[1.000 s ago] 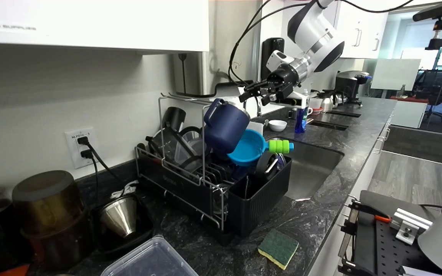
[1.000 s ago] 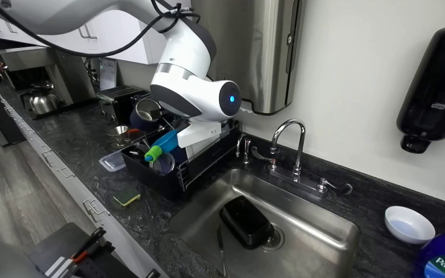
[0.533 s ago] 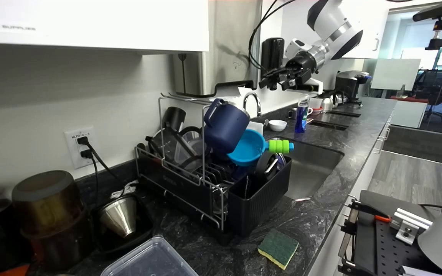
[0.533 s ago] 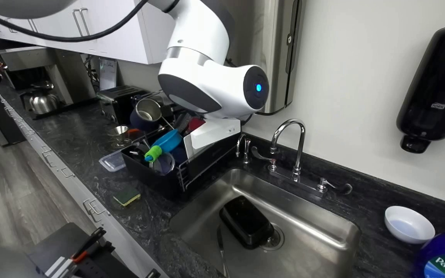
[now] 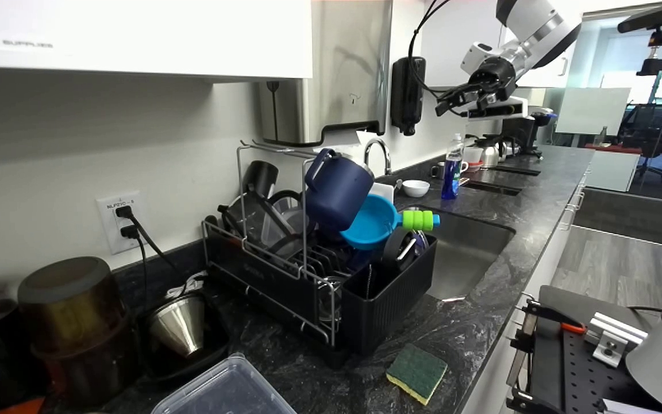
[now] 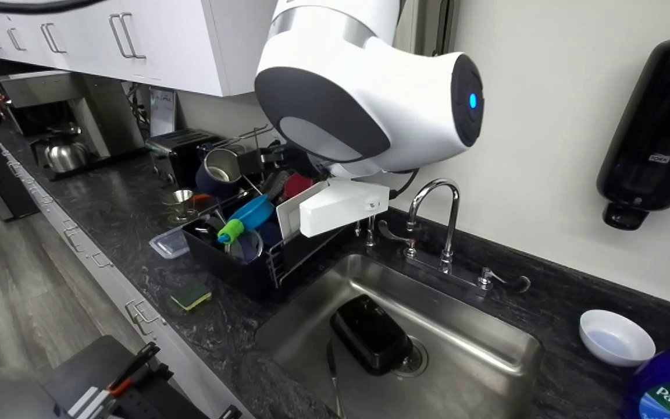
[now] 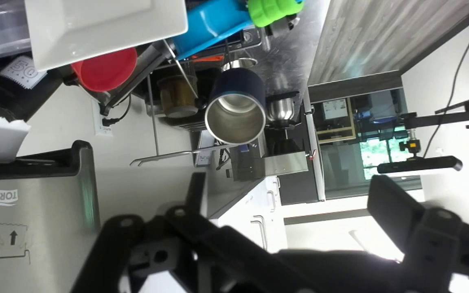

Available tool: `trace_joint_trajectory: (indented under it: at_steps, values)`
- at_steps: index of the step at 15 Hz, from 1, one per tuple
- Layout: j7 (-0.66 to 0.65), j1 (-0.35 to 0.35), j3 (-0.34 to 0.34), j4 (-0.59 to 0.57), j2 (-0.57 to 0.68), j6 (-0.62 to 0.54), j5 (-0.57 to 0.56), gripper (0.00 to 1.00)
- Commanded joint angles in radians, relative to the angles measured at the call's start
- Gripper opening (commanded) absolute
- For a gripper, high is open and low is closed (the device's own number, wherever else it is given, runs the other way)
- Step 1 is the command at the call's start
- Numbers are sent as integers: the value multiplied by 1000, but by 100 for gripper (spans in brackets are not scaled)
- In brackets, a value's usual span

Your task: Take the mug from the sink and put it on the dish rack

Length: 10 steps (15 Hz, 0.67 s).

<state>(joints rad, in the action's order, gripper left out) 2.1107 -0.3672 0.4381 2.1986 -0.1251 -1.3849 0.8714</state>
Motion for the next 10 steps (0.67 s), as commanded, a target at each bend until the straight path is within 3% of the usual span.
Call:
trace_joint_trajectory:
  at_steps: [1, 6, 10]
  values:
    - [-35, -29, 21, -64, 26, 128, -97, 100]
    - [-45, -67, 60, -77, -10, 197, -258, 100]
    - [47, -99, 101, -97, -19, 50, -292, 100]
